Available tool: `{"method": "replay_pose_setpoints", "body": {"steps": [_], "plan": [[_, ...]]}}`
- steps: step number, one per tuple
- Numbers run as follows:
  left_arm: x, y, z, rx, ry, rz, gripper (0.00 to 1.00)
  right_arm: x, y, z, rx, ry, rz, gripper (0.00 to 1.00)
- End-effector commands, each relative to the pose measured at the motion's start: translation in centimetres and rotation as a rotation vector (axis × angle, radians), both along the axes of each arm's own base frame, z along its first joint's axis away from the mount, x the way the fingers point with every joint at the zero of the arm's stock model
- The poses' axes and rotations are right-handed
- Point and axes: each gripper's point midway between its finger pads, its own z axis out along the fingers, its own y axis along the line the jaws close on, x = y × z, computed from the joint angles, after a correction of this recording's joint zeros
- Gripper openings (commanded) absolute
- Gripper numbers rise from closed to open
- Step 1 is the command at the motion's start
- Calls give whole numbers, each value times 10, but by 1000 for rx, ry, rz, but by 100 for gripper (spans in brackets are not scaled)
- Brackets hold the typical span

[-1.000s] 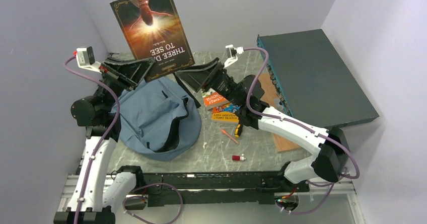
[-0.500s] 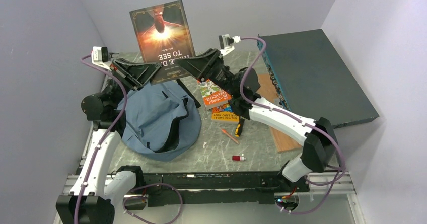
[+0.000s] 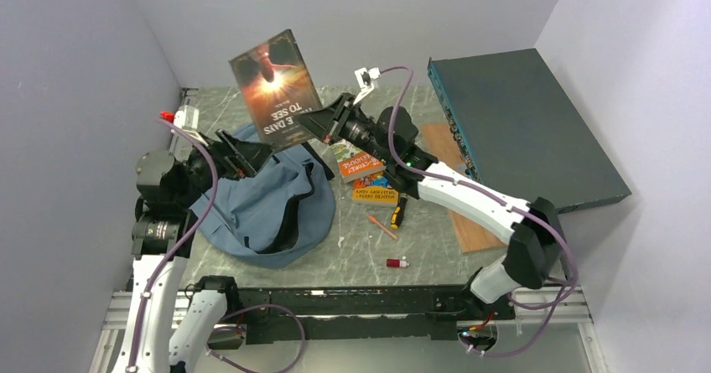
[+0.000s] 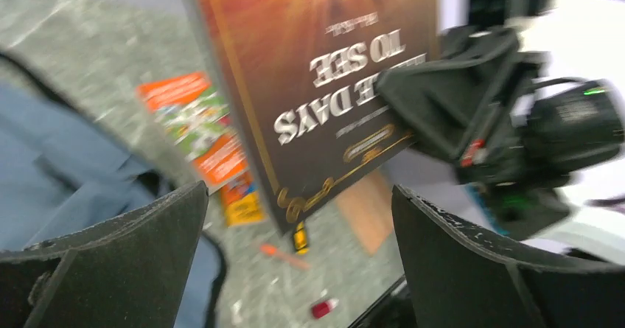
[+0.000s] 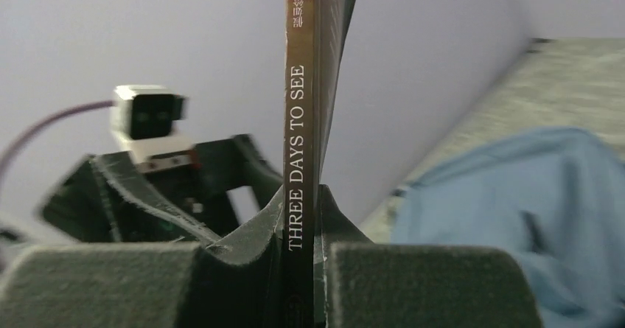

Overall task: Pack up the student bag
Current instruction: Pick up the book from the center of the board, then place the book in the student bag.

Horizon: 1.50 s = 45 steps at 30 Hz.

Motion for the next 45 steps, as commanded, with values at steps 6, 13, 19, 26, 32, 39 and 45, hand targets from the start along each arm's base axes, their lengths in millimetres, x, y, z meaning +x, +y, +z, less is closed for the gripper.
{"method": "replay_pose_setpoints", "body": {"steps": [6,13,19,26,32,39,45], "plan": [[-5,19,-145,444,424,-30,100,45,-98,-67,-600,-162,-491,0],[0,-26,-188,761,471,-107,100,11,-135,-108,-748,-91,-418,0],[-2,-29,-205,923,483,-106,100,-23,-155,-136,-832,-39,-328,0],[0,13,-215,1105,541,86,62,-72,-152,-154,-849,118,-109,0],[14,-1,-176,993,348,105,0,-118,-130,-178,-768,411,146,0],[12,-21,-116,873,67,43,0,-133,-111,-176,-595,687,411,0],[10,-14,-104,896,-23,63,0,-117,-82,-167,-450,820,506,0]]}}
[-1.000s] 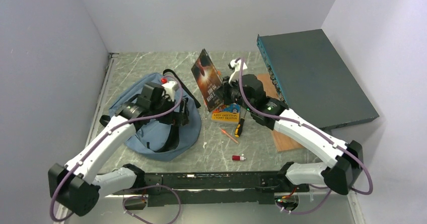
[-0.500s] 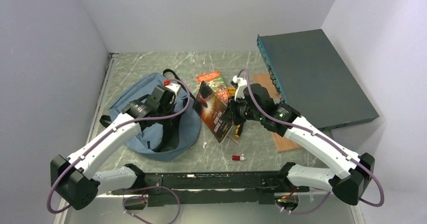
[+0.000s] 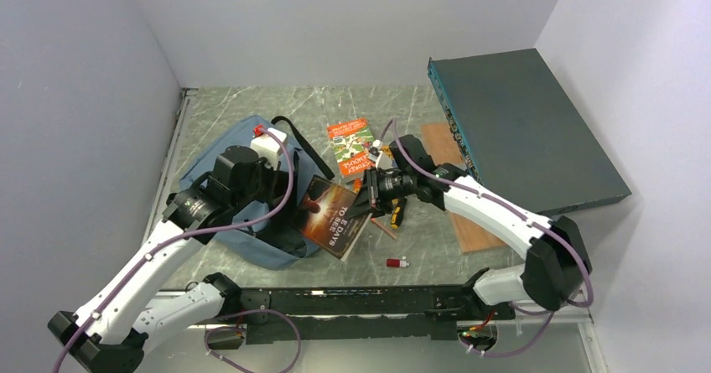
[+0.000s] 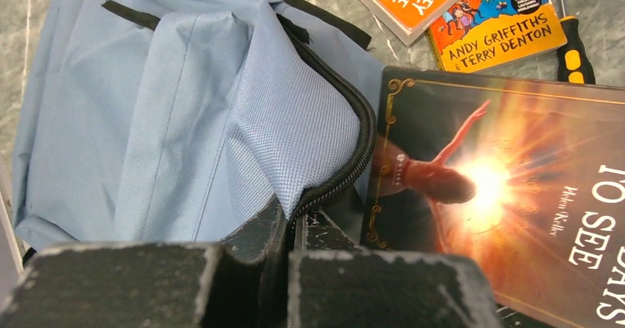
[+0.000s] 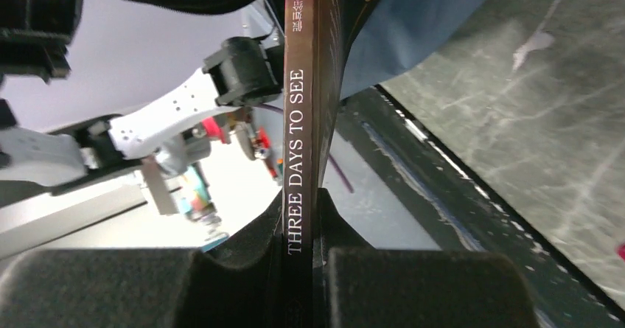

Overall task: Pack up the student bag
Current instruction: Place the book in the student bag.

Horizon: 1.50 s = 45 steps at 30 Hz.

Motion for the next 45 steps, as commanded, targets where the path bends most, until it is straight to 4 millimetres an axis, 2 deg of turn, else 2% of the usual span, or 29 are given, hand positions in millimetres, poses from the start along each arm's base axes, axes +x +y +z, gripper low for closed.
{"method": "replay_pose_setpoints", "body": {"steps": [1,4,9,11,15,17,21,24,26,33,35,37,39,41,45], "plan": [[11,-17,38,-75,-171,-80,0,7,31,53,224,72,43,0],[8,-26,35,-108,-165,-117,0,18,47,56,221,75,28,0],[4,-32,35,-120,-177,-171,0,27,67,44,235,80,19,0],[3,-32,34,-123,-188,-172,0,33,75,51,278,49,14,0],[2,-28,32,-118,-193,-158,0,65,84,40,227,-105,-63,0],[2,-27,32,-123,-197,-153,0,78,94,38,263,-151,-97,0],[1,-24,35,-150,-195,-116,0,97,118,21,282,-207,-179,0],[0,-19,38,-174,-225,-93,0,115,130,6,278,-307,-306,0],[-1,-18,40,-184,-236,-92,0,125,144,1,295,-369,-334,0],[2,-9,37,-169,-225,-33,0,178,190,-44,222,-471,-371,0],[2,-8,36,-170,-228,-25,0,176,187,-61,153,-455,-339,23],[1,-9,34,-172,-230,-32,0,167,175,-72,92,-456,-315,48],[2,-10,34,-168,-228,-37,0,155,161,-80,66,-447,-295,66],[3,-12,34,-164,-222,-45,0,145,151,-85,57,-422,-268,72],[5,-14,30,-156,-203,-56,0,128,139,-90,66,-394,-218,71]]}}
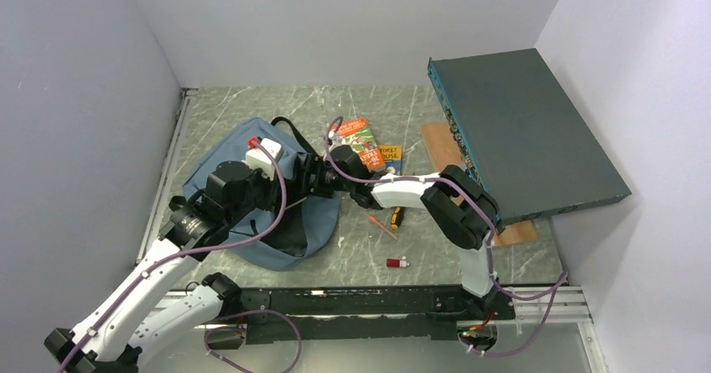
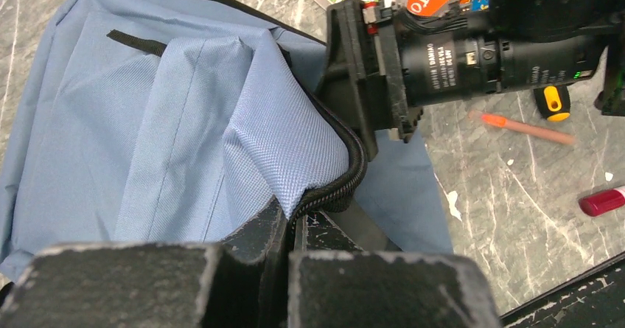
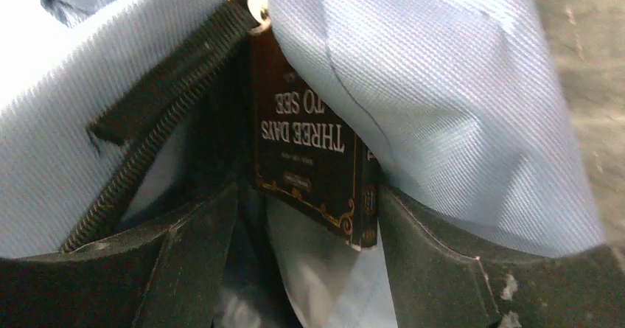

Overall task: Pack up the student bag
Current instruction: Place the book in the student bag.

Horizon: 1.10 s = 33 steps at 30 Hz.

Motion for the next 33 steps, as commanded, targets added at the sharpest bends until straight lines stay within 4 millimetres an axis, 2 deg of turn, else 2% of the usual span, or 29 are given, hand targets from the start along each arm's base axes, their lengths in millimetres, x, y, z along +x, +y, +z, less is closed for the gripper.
{"method": "replay_pose_setpoints", "body": {"steps": [1,6,9,13,18,21,23,25,27,28,33], "plan": [[11,-12,34,-82,-94,-21,0,-10,-15,7,7,-27,47,69],[13,-12,33,-77,-94,-16,0,-10,-10,-1,20,-5,61,49],[13,-11,32,-75,-94,-14,0,-5,-1,-3,17,-11,69,40],[13,-11,30,-72,-88,-14,0,3,6,-6,35,-8,53,0],[14,-13,31,-78,-87,-20,0,33,26,15,78,-53,-29,0],[13,-11,28,-70,-80,-13,0,54,28,25,56,-108,-113,0],[14,-10,28,-64,-81,-5,0,57,27,24,31,-125,-119,0],[14,-7,26,-59,-81,6,0,51,19,19,-10,-124,-110,26],[14,-5,26,-53,-81,14,0,41,3,21,-44,-144,-103,41],[14,-5,27,-52,-81,15,0,33,-10,13,-80,-149,-100,47],[15,-4,25,-45,-74,25,0,6,-55,30,-226,-281,-27,59]]}}
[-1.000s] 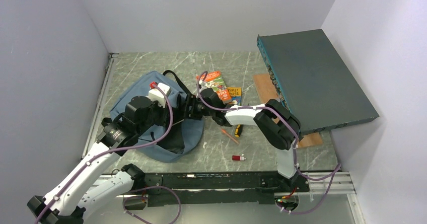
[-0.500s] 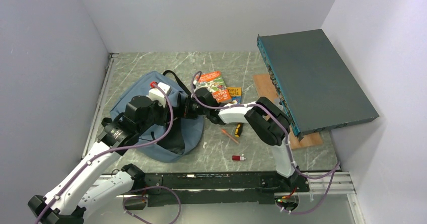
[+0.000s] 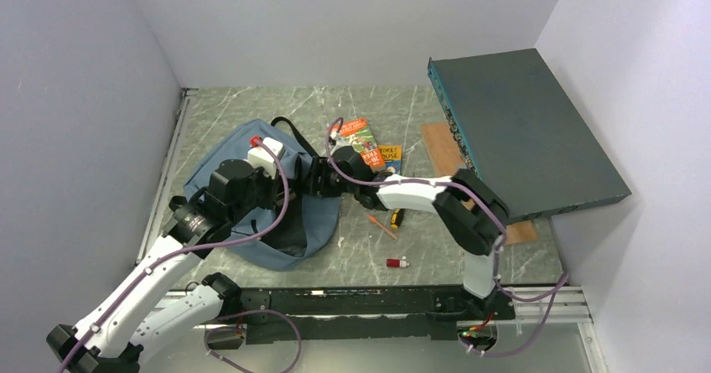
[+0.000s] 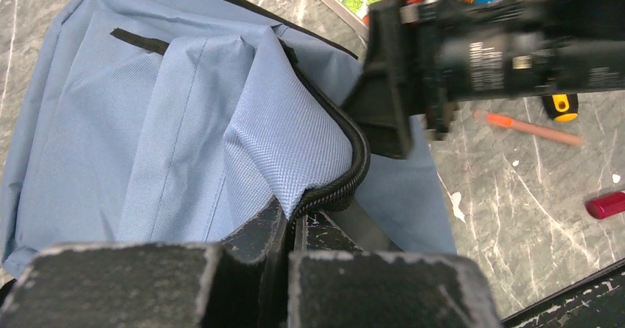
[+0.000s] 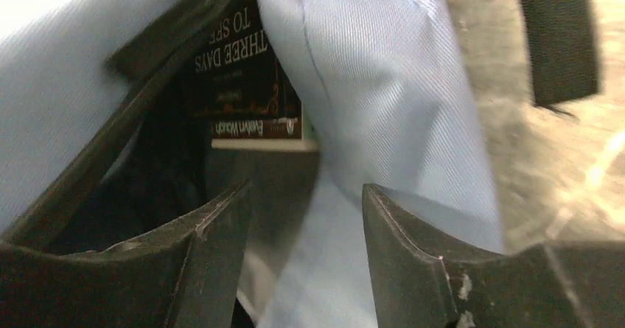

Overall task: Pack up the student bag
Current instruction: Place the book in the student bag.

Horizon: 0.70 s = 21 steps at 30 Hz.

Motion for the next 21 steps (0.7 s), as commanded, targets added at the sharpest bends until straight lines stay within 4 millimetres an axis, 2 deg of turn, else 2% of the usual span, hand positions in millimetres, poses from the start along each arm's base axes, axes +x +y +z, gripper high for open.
{"method": "replay_pose_setpoints", "body": {"steps": [1,5,8,12,16,19,21], "plan": [[11,-3,29,-52,-86,20,0,-10,-39,47,-109,-212,56,62],[13,-2,25,-38,-66,33,0,-28,-61,56,-240,-349,199,69],[14,-2,23,-31,-61,35,0,-22,-85,52,-396,-493,240,76],[15,1,23,-26,-60,51,0,-6,-113,59,-598,-751,297,79],[14,4,25,-27,-70,65,0,1,-121,75,-641,-1040,305,84],[12,5,29,-37,-82,66,0,4,-120,64,-752,-1164,433,86],[11,7,32,-41,-90,72,0,10,-119,58,-833,-1167,485,86]]}}
